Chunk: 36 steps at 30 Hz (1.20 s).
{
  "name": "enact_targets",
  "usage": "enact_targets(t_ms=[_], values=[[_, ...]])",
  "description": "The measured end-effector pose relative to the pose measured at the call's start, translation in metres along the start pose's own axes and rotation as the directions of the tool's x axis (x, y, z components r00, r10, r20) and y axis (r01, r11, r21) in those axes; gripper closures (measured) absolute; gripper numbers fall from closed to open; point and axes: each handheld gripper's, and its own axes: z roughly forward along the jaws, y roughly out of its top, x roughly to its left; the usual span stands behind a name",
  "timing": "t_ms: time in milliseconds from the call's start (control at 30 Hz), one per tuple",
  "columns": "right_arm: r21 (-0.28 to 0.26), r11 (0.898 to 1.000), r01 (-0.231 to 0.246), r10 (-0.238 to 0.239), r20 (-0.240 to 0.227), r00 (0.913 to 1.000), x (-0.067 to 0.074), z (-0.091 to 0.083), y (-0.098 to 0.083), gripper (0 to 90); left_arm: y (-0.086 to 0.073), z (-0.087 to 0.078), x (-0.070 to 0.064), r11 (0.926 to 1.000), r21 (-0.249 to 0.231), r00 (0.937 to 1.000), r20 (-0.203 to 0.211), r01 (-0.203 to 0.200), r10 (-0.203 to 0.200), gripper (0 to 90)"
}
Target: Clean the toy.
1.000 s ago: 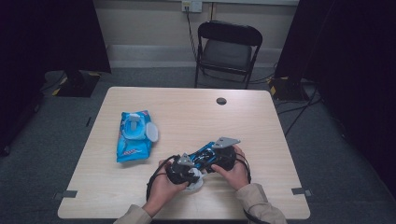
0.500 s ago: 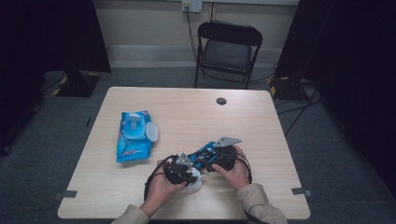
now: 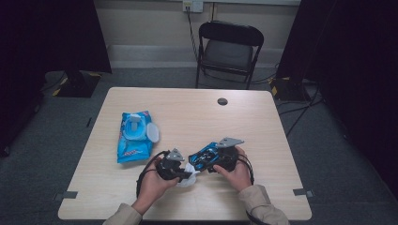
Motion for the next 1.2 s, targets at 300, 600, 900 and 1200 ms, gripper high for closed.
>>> enact_targets(t_ms=[300,600,900,1200], values=[[-0.024,1.0,-0.002,0.002,-0.001,1.0,0.0,0.0,-0.003,5.0,0.008,-0.026,0.02,0.9958,-0.087,0.9984,-0.044,0.031,-0.034,81.0],[-0.05,0.999,-0.003,0.003,0.001,1.0,0.001,0.0,-0.006,5.0,0.029,-0.024,0.039,0.9934,-0.109,0.996,-0.077,0.037,-0.045,80.6],[-0.052,0.999,-0.002,0.002,-0.003,1.0,0.0,0.0,-0.006,5.0,0.059,0.002,0.066,0.9934,-0.09,0.991,-0.107,0.071,-0.081,80.6],[-0.056,0.998,0.001,-0.001,-0.007,1.0,-0.001,0.0,-0.007,5.0,0.082,0.045,0.077,0.9939,-0.048,0.9889,-0.107,0.099,-0.104,80.3]])
